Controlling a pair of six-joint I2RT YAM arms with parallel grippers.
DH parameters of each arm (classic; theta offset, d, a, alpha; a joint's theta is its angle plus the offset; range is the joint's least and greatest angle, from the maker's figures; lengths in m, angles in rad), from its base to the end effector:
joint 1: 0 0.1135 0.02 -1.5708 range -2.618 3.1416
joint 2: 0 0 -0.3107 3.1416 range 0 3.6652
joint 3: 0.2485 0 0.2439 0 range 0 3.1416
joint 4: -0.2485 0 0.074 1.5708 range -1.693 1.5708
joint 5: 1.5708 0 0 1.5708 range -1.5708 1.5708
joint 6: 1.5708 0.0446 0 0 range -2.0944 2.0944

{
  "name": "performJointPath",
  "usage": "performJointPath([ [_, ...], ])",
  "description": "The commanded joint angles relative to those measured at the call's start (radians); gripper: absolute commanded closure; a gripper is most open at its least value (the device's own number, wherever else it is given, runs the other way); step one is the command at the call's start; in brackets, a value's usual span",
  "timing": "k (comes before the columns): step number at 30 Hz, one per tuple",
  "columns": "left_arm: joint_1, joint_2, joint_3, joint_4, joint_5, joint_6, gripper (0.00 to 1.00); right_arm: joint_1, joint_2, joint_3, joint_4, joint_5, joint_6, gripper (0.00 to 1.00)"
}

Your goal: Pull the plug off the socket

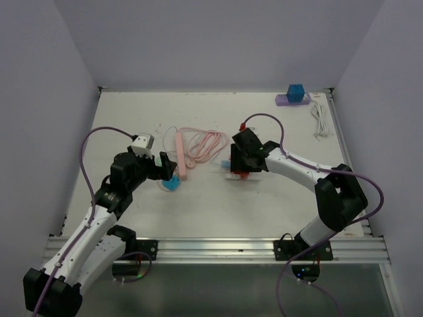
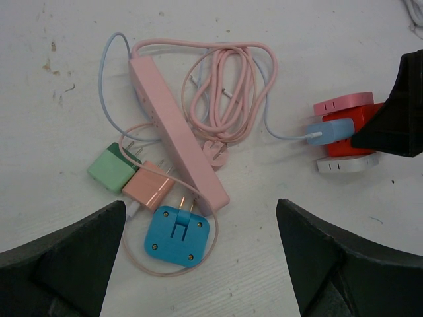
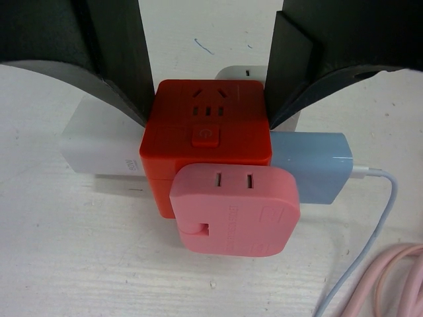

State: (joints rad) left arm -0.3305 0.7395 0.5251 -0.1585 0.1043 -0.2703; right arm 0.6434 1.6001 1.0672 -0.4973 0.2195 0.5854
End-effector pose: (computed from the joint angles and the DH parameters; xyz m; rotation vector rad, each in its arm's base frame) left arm 0.1351 -0.0513 0.2881 0.1297 1.9702 -0.4969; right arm 0.2648 0.1864 0.2549 0.0039 2.5725 0.1792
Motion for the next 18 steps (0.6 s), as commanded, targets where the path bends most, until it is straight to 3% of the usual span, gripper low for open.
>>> performJointPath([
  [1,-0.013,-0.019,0.006,0.051,0.052,-0.020,0.00,0.004,-0.081,0.036,0.011,-0.014,-0.010,1.00],
  [4,-0.054,-0.012,0.024,0.051,0.064,-0.033,0.00,0.004,-0.121,0.043,0.019,-0.049,-0.004,1.00],
  [11,-0.272,0.037,0.061,0.114,-0.028,-0.050,0.00,0.004,-0.180,0.059,0.028,-0.149,0.021,1.00],
  [18,-0.327,0.181,0.150,0.142,-0.084,-0.076,0.00,0.004,-0.238,0.031,0.052,-0.215,-0.059,1.00],
])
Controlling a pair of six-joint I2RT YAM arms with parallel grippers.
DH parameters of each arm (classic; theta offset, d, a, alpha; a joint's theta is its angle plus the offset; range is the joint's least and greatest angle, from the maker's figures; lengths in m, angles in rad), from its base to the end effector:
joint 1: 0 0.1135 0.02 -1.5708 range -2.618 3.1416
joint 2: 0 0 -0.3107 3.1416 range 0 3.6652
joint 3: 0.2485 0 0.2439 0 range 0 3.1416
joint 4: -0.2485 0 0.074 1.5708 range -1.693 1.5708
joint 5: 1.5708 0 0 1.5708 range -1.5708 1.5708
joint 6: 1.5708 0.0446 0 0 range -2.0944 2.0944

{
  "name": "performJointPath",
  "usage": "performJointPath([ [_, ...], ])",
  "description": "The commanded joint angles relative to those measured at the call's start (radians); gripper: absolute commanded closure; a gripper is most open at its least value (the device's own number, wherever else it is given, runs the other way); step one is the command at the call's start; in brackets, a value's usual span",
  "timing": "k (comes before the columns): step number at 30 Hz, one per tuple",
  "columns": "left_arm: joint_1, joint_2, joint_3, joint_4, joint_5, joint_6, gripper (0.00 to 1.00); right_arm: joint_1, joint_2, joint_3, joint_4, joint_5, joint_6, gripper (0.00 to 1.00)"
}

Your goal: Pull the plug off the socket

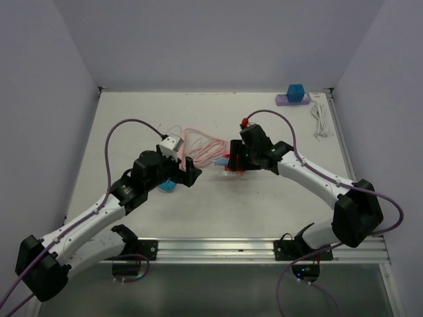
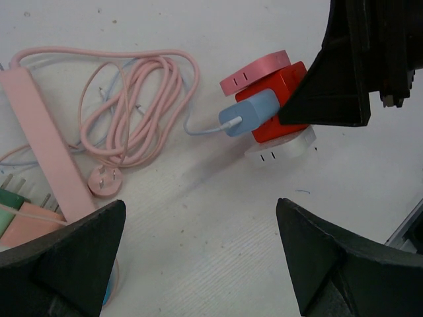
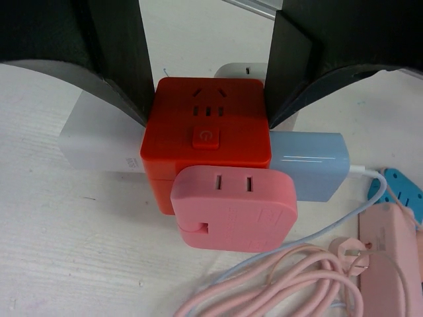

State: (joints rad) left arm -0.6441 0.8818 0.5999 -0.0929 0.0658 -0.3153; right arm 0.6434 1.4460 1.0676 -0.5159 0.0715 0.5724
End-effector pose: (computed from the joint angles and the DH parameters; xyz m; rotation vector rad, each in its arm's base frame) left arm 0.1394 -0.1083 0.3018 0.3733 1.9749 -0.6904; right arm 0.2398 0.1758 0.2978 -0.0576 2.5127 0.4311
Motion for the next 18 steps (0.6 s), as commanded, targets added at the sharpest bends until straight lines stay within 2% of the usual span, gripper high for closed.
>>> performJointPath([
  [1,-0.019,0.051,0.083,0.117,-0.044,-0.028,0.00,0.004,-0.090,0.023,0.076,-0.067,-0.063,1.00],
  [5,-0.066,0.124,0.125,0.151,-0.029,0.045,0.00,0.004,-0.101,0.037,0.051,-0.127,-0.120,1.00],
  [11,-0.115,0.239,0.211,0.116,0.023,0.202,0.01,0.006,-0.101,0.077,-0.009,-0.124,-0.235,1.00],
  [18,-0.154,0.345,0.267,0.094,0.072,0.361,0.03,0.004,-0.092,0.143,-0.096,-0.141,-0.267,1.00],
])
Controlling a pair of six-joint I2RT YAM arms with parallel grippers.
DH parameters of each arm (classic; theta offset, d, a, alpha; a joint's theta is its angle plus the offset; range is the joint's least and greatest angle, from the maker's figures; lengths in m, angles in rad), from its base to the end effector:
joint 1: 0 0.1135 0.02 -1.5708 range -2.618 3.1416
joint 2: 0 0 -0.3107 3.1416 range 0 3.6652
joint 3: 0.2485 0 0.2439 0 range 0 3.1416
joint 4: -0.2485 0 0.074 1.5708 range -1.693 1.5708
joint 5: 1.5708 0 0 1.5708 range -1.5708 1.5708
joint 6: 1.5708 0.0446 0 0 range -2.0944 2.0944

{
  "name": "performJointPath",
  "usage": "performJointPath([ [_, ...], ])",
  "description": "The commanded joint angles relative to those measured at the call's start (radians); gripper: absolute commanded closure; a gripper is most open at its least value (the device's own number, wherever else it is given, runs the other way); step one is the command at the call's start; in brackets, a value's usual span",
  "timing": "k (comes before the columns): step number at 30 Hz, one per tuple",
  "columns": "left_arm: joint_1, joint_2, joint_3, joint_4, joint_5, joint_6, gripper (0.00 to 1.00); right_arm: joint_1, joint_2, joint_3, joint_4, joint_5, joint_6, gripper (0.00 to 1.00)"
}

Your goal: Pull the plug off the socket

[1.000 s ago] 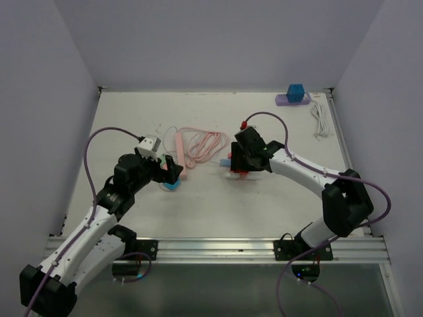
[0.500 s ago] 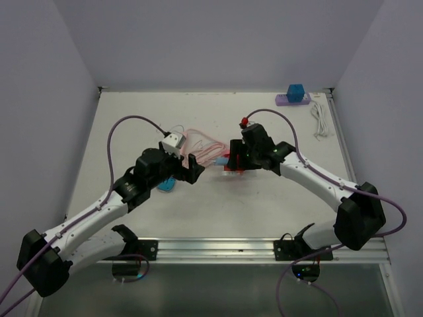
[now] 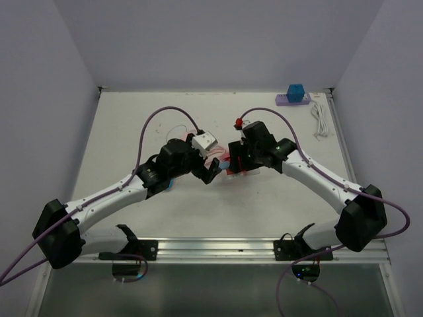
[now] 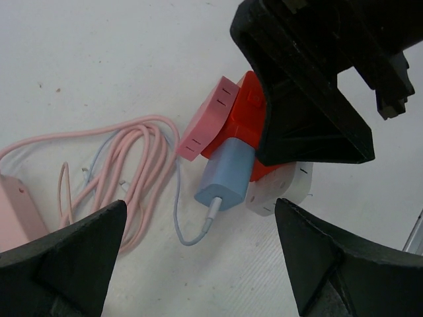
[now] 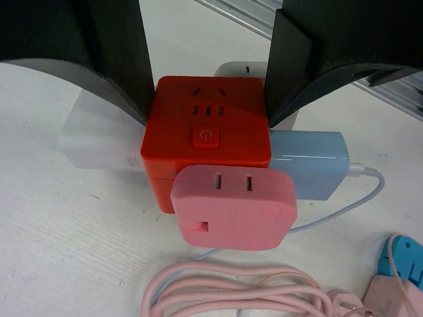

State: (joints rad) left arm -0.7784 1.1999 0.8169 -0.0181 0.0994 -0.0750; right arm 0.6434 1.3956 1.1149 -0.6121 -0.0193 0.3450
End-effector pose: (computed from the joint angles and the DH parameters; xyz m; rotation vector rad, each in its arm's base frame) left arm 0.1806 -0.1844 0.3241 0.7611 1.8803 -0.6474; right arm 0.2267 0.1711 0.3192 -0.3827 2.4886 0.4425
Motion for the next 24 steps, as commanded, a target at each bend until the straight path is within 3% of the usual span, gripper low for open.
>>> performJointPath([
  [1,-0.022,0.035,0.051,0.020,0.045,0.153,0.04,0.006,-0.038,0.106,-0.012,-0.065,-0.038,1.00],
  [6,-0.028,0.049,0.038,0.032,0.063,0.242,0.05,0.006,0.006,0.201,-0.119,-0.108,-0.044,1.00],
  [10,-0.030,0.047,0.024,0.084,0.068,0.270,0.16,0.004,0.022,0.246,-0.169,-0.143,-0.064,1.00],
  [15,-0.028,0.067,0.025,0.086,0.095,0.322,0.18,0.004,0.026,0.272,-0.189,-0.182,-0.078,1.00],
  [20,-0.028,0.058,0.021,0.081,0.144,0.343,0.42,0.004,0.022,0.284,-0.213,-0.179,-0.106,1.00],
  [24,-0.028,0.056,0.021,0.072,0.160,0.350,0.43,0.004,0.020,0.284,-0.219,-0.168,-0.112,1.00],
])
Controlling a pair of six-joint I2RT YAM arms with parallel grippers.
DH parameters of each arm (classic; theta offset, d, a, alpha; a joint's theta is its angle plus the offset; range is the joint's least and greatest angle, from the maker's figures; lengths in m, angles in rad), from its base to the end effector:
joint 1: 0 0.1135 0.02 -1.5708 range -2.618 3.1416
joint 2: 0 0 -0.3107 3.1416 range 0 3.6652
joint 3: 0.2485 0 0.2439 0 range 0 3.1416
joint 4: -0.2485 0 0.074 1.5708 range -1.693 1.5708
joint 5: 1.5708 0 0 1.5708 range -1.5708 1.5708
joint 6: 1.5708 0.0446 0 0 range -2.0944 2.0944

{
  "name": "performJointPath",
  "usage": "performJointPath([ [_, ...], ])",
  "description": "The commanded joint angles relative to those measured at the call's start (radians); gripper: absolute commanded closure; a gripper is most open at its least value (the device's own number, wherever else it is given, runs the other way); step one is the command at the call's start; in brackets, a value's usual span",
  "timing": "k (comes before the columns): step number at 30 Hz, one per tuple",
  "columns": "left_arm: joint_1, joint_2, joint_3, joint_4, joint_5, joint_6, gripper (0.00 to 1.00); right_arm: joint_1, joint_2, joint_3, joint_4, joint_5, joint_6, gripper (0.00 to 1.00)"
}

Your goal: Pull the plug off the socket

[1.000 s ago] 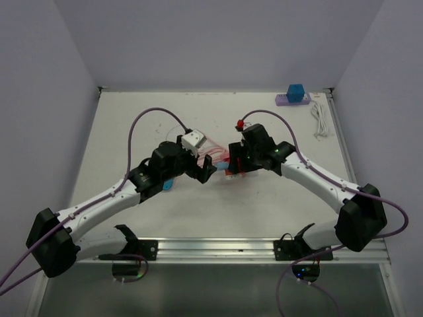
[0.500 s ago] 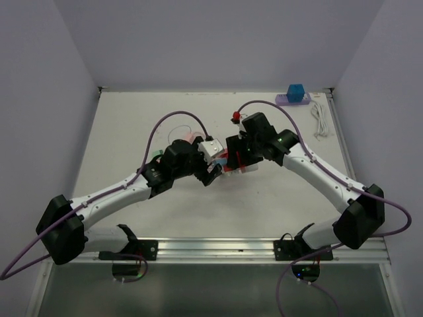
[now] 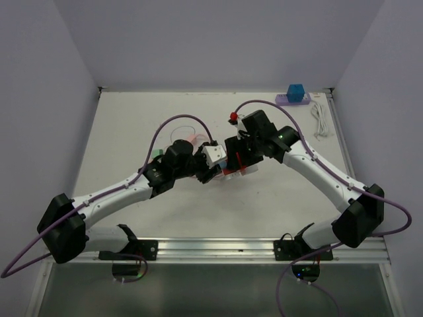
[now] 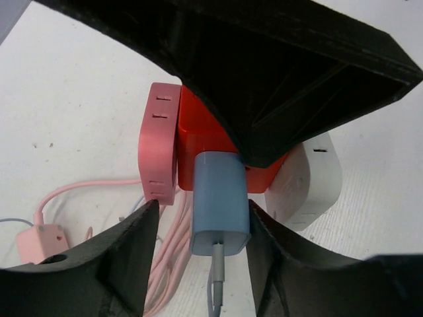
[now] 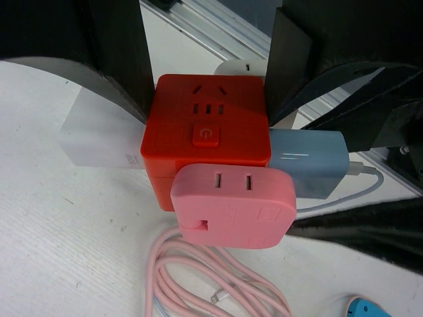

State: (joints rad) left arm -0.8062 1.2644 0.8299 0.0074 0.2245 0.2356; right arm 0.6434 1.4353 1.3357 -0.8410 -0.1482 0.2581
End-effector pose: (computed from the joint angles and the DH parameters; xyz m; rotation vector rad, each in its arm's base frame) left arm 0.1818 -0.2038 0.3160 1.1381 1.6876 -0.5873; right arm 0.2271 0.1785 0.3621 -0.5563 2.5250 0.5398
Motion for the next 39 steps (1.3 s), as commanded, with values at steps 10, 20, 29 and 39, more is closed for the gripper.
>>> performJointPath([
  [10,-0.019,-0.036,-0.021,0.043,0.079,0.021,0.88,0.004,-0.012,0.040,0.017,0.021,-0.019,1.00],
  [20,-0.037,-0.137,-0.089,0.019,0.078,0.015,1.00,-0.066,0.054,-0.013,-0.023,0.082,-0.039,1.00],
  [29,-0.051,-0.235,-0.147,-0.072,0.093,-0.010,1.00,-0.160,0.088,-0.029,-0.052,0.177,-0.066,1.00],
  [39,-0.048,-0.254,-0.215,0.020,-0.092,-0.103,1.00,-0.182,0.048,-0.033,-0.009,0.153,-0.042,1.00],
])
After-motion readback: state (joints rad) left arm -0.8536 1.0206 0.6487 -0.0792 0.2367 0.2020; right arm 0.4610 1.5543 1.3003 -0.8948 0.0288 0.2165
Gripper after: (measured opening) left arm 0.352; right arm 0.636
